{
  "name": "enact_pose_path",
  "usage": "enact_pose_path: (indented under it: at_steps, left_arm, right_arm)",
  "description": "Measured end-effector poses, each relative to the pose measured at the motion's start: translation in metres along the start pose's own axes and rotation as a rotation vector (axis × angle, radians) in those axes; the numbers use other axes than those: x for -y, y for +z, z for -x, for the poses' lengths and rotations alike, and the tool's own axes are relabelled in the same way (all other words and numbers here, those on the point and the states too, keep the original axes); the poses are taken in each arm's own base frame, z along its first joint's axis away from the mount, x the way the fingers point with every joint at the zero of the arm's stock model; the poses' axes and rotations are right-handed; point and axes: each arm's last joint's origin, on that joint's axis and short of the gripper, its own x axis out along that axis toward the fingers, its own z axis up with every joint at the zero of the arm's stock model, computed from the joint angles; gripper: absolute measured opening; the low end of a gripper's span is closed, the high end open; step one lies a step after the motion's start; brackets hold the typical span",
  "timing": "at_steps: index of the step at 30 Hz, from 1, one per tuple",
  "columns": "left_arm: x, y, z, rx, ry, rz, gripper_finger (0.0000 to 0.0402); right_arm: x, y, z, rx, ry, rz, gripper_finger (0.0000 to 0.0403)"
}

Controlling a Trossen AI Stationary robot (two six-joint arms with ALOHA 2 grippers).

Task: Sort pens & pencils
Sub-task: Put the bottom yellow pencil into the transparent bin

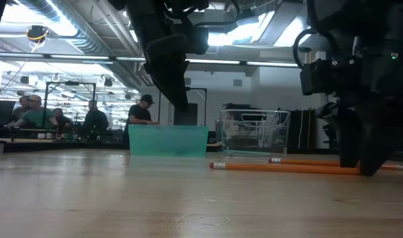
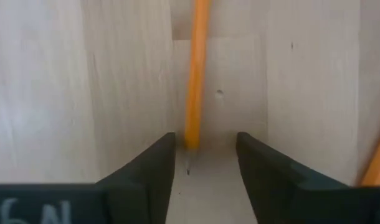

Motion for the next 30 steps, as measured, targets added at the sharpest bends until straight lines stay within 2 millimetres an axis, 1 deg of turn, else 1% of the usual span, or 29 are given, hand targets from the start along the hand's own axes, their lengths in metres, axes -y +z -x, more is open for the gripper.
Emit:
enact_pose_path:
  at_steps: [3, 10, 12, 16, 25, 30]
  left_arm:
    - [0.0, 0.0, 0.0, 0.0, 0.0, 0.0, 0.0124]
    - [0.0, 0.0, 0.0, 0.0, 0.0, 0.0, 0.0124]
    - [0.0, 0.0, 0.0, 0.0, 0.0, 0.0, 0.0124]
    - [0.0, 0.0, 0.0, 0.0, 0.001, 0.0, 0.0124]
    - [0.0, 0.0, 0.0, 0.0, 0.002, 0.0, 0.0124]
    - [0.001, 0.0, 0.0, 0.001, -0.009, 0.002, 0.0124]
  right_arm:
    - [-0.003, -0.002, 0.0, 0.007, -0.02, -0.019, 0.0135]
    - [-0.004, -0.003, 0.0, 0.006, -0.022, -0.045, 0.0032]
    - [-0.003, -0.003, 0.0, 0.005, -0.02, -0.051, 0.0014]
    - [0.0, 0.0, 0.0, 0.007, -0.01, -0.092, 0.0008]
    - [0.003, 0.001, 0.011, 0.05, 0.008, -0.099, 0.0001]
    - [0.003, 0.001, 0.012, 0.06, 0.003, -0.1, 0.0]
